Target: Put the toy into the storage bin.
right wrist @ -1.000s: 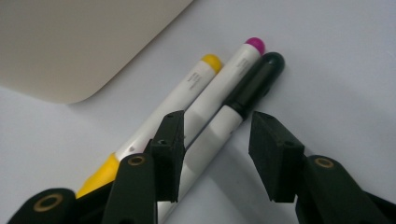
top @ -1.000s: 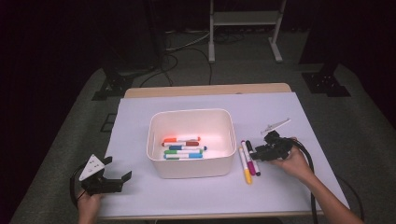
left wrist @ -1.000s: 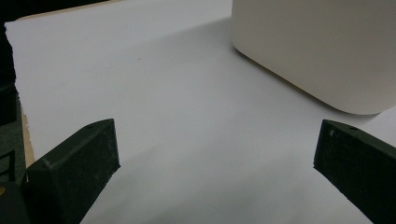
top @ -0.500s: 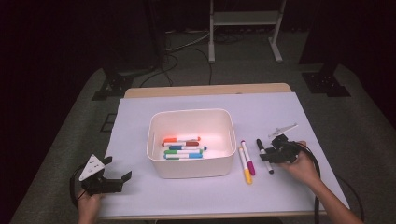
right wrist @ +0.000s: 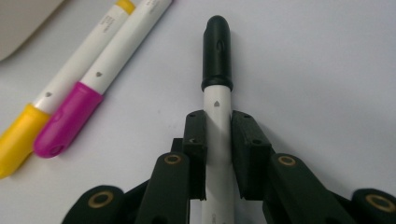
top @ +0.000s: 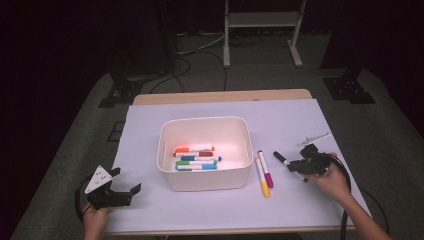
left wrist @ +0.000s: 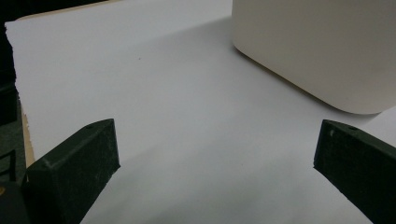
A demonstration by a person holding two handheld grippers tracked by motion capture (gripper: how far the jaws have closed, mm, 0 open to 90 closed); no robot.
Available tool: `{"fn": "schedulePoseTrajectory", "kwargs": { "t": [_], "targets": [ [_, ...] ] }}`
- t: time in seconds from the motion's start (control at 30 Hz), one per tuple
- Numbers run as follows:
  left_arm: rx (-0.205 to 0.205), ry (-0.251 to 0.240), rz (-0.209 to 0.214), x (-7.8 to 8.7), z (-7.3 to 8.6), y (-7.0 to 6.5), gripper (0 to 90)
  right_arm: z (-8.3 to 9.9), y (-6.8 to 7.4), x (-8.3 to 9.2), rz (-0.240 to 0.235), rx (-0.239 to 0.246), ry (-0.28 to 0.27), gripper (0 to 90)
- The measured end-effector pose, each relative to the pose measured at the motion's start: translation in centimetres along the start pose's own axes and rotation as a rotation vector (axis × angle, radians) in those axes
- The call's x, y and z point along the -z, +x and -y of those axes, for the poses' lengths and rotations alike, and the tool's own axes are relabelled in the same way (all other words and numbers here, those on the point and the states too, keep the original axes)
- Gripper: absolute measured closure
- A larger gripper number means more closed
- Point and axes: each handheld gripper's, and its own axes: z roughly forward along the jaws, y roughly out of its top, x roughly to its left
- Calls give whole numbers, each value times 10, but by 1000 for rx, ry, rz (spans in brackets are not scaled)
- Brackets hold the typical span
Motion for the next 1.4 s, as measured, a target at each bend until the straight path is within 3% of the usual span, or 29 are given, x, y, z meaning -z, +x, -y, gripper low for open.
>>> {"fn": "schedulePoseTrajectory", "kwargs": {
  "t": [0.2, 0.47, 0.77, 1.07, 1.4],
  "targets": [
    [-2, 1, -2, 0, 0, 0, 0, -1, 7, 15, -44, 3, -36, 758],
    [-1, 0, -3, 0, 0, 0, 0, -17, 19, 43, -94, 26, -86, 759],
    [0, 0, -1, 0, 0, 0, 0, -41, 40, 78, -103, 110, -110, 759],
    [2, 0, -2, 0, 0, 0, 0, -70, 62, 107, -155, 176, -152, 758],
    [1, -2, 1, 1, 0, 0, 0, -102, 97, 122, -224, 261, -168, 758]
  ]
}}
